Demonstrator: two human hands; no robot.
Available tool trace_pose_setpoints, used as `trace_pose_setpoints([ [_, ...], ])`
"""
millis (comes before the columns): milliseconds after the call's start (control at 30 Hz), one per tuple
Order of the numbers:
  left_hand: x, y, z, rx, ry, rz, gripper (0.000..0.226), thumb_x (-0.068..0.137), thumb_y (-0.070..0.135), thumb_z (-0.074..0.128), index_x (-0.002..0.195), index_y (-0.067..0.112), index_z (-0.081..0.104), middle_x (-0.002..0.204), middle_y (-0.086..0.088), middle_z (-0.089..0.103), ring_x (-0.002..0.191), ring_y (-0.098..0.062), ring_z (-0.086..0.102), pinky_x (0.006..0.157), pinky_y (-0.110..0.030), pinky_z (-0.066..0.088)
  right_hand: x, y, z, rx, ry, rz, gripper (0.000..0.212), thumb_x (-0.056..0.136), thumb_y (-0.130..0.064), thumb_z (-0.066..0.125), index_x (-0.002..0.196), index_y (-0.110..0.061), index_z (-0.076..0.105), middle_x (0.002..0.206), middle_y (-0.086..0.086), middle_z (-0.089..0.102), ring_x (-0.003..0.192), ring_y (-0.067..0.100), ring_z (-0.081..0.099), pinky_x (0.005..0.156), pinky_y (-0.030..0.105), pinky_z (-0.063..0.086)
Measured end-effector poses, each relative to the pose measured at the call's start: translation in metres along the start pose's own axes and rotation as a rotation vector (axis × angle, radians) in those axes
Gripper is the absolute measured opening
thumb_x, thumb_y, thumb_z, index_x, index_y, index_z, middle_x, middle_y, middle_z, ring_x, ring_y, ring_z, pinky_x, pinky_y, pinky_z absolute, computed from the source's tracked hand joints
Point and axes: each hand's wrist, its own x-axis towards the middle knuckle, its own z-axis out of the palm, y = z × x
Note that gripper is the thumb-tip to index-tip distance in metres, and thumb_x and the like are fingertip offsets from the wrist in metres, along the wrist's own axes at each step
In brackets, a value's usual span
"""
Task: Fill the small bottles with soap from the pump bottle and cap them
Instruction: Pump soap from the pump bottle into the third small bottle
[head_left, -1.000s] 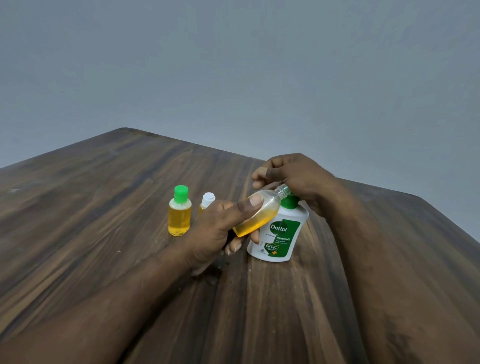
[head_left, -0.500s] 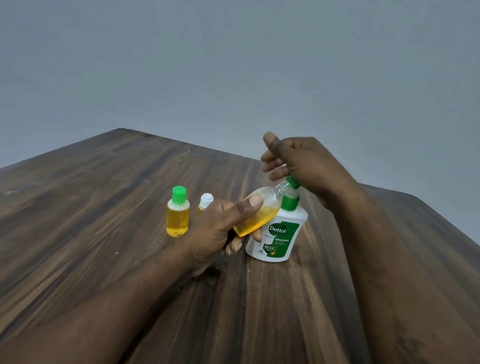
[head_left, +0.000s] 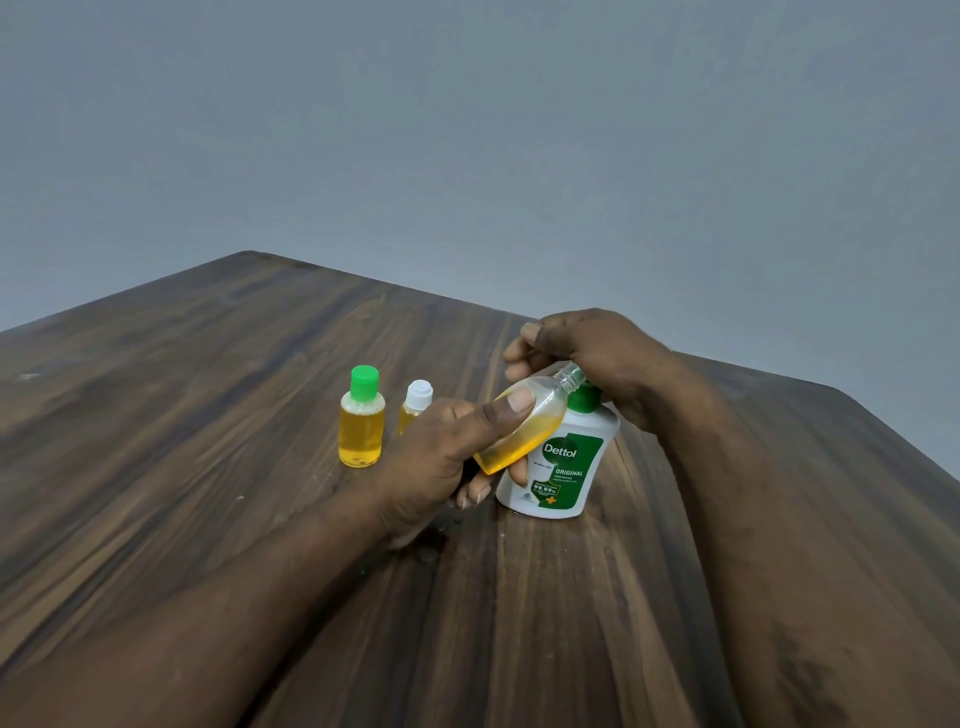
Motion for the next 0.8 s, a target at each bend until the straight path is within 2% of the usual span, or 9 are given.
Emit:
trace_pose_setpoints([
  [67,0.0,0.0,0.0,-0.001,-0.001,0.0,0.068,0.086,0.069,0.056,0.066,0.005,0.071,0.045,-0.01,0.044,0.039,-0.015,0.039,0.046,-0.024,0.034,-0.001,-0.001,0.0,0.005,0.011,-0.018,0.033,0.107,-0.031,0.055,0.095,-0.01,0.078,0.097,0.011,0.08,0.098,0.038,0.074,0.099,0.052,0.055],
  [200,0.002,0.003,-0.001,-0.023,-0.002,0.005,0.067,0.084,0.069,0.057,0.068,0.007,0.073,0.046,-0.011,0.045,0.038,-0.013,0.04,0.045,-0.023,0.034,-0.003,-0.007,-0.004,0.017,0.076,-0.075,0.039,0.106,-0.04,0.054,0.099,-0.009,0.076,0.091,0.006,0.081,0.08,0.018,0.07,0.084,0.039,0.053],
  [300,0.002,0.003,-0.002,-0.013,-0.002,0.016,0.066,0.085,0.069,0.057,0.067,0.008,0.073,0.046,-0.011,0.046,0.039,-0.014,0.041,0.047,-0.024,0.035,-0.004,-0.012,-0.011,0.021,0.118,-0.084,0.055,0.104,-0.058,0.05,0.1,-0.01,0.077,0.091,0.004,0.081,0.08,0.019,0.071,0.081,0.038,0.053],
  [400,0.002,0.002,-0.002,-0.015,-0.005,0.008,0.067,0.084,0.07,0.057,0.067,0.007,0.073,0.047,-0.011,0.047,0.041,-0.014,0.041,0.048,-0.023,0.036,-0.004,-0.014,-0.017,0.092,0.214,-0.087,0.06,0.104,-0.06,0.046,0.1,-0.009,0.076,0.09,0.004,0.08,0.073,0.019,0.073,0.068,0.029,0.055],
  [500,0.002,0.003,-0.002,-0.015,-0.008,0.008,0.067,0.085,0.07,0.057,0.068,0.007,0.073,0.046,-0.01,0.047,0.041,-0.014,0.041,0.048,-0.023,0.036,-0.001,-0.011,-0.012,0.081,0.215,-0.086,0.042,0.108,-0.04,0.053,0.1,-0.006,0.076,0.09,0.007,0.08,0.076,0.014,0.07,0.07,0.029,0.053],
  [567,0.002,0.004,-0.001,-0.012,0.002,0.009,0.066,0.088,0.068,0.057,0.067,0.008,0.073,0.046,-0.01,0.046,0.04,-0.014,0.041,0.047,-0.023,0.036,0.002,-0.006,-0.009,0.049,0.14,-0.055,0.027,0.107,-0.021,0.055,0.101,-0.005,0.076,0.09,0.008,0.08,0.081,0.013,0.07,0.076,0.033,0.054],
  [633,0.002,0.003,-0.002,-0.002,0.014,0.01,0.065,0.089,0.067,0.058,0.065,0.009,0.072,0.047,-0.015,0.047,0.04,-0.014,0.041,0.046,-0.022,0.035,0.003,-0.003,-0.008,0.018,0.068,-0.025,0.022,0.105,-0.009,0.054,0.102,-0.006,0.076,0.092,0.007,0.081,0.082,0.016,0.072,0.075,0.032,0.056],
  [700,0.002,0.002,-0.002,0.009,0.018,0.01,0.065,0.088,0.069,0.058,0.063,0.01,0.072,0.05,-0.022,0.047,0.04,-0.014,0.041,0.045,-0.022,0.035,0.004,0.0,-0.007,0.029,0.027,-0.002,0.024,0.103,-0.003,0.053,0.101,-0.006,0.076,0.094,0.009,0.081,0.086,0.021,0.074,0.083,0.039,0.059],
  [800,0.0,0.002,-0.001,0.007,0.015,-0.011,0.065,0.089,0.068,0.058,0.063,0.01,0.072,0.048,-0.014,0.047,0.039,-0.014,0.041,0.045,-0.02,0.035,0.004,0.003,-0.005,0.051,-0.004,0.015,0.023,0.102,-0.003,0.054,0.102,-0.005,0.076,0.096,0.009,0.081,0.089,0.024,0.074,0.093,0.045,0.058],
])
